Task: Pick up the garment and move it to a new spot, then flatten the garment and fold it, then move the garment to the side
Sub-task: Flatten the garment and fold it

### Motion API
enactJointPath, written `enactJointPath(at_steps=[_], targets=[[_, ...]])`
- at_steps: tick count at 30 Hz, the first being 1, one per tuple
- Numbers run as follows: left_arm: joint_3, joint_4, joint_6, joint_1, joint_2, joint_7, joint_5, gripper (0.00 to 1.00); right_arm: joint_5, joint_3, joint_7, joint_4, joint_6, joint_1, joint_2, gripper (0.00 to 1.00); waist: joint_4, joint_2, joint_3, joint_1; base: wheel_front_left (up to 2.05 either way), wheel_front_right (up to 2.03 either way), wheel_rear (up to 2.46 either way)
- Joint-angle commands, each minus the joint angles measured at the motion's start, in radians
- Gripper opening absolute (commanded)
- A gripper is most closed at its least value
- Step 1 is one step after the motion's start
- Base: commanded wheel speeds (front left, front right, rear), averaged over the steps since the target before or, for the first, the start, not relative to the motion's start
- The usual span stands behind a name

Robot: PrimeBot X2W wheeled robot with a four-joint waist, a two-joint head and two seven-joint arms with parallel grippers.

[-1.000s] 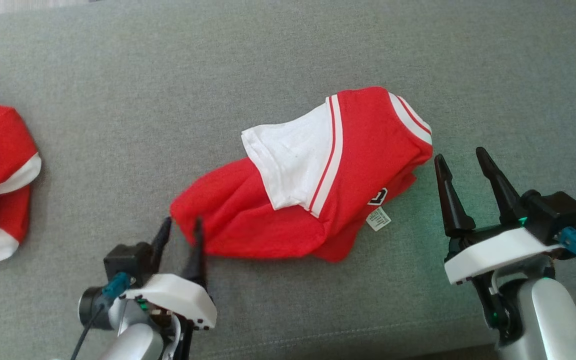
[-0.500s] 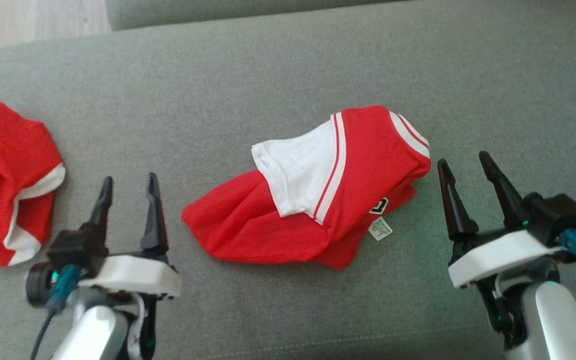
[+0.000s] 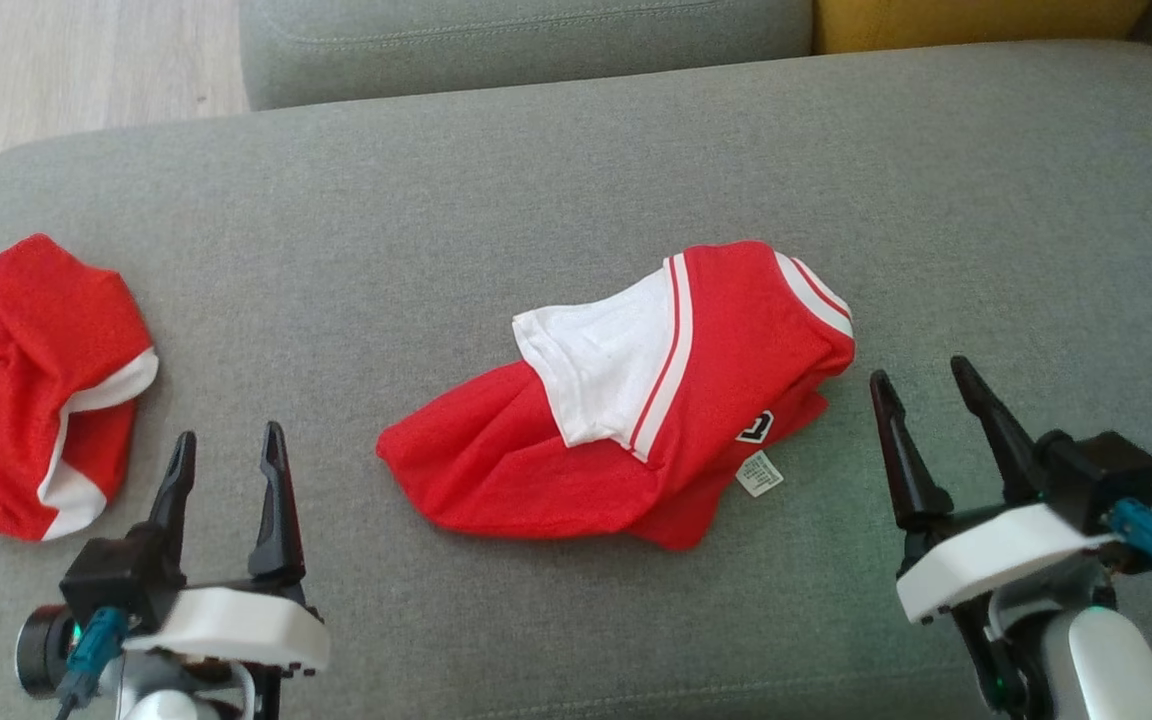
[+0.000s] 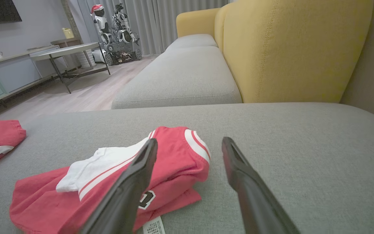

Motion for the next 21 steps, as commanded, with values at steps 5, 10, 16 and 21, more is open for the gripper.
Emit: enactJointPath(at_steps=[5,10,16,21], targets=[[0.035,-0.036,-0.002,-0.028,0.014,-0.012,0.004,1.0,-0.012,0.02,0.01,-0.047,-0.001,-0.016,-0.008,1.0,0.001,0.0,0.005,0.0,0.0,0.0,0.0],[0.031,-0.034,-0.006,-0.034,0.013,-0.012,0.005,1.0,-0.011,0.02,0.01,-0.047,-0.001,-0.019,-0.008,1.0,0.003,0.0,0.012,0.0,0.0,0.0,0.0],[0.024,-0.032,-0.011,-0.05,0.008,-0.012,0.006,1.0,-0.005,0.012,0.01,-0.027,-0.001,-0.042,-0.013,1.0,0.013,0.0,0.03,0.0,0.0,0.0,0.0],[0.015,-0.026,-0.023,-0.079,0.0,-0.012,0.01,1.0,0.0,0.014,0.01,0.022,-0.001,-0.105,-0.035,1.0,0.031,0.0,0.061,0.0,0.0,0.0,0.0]])
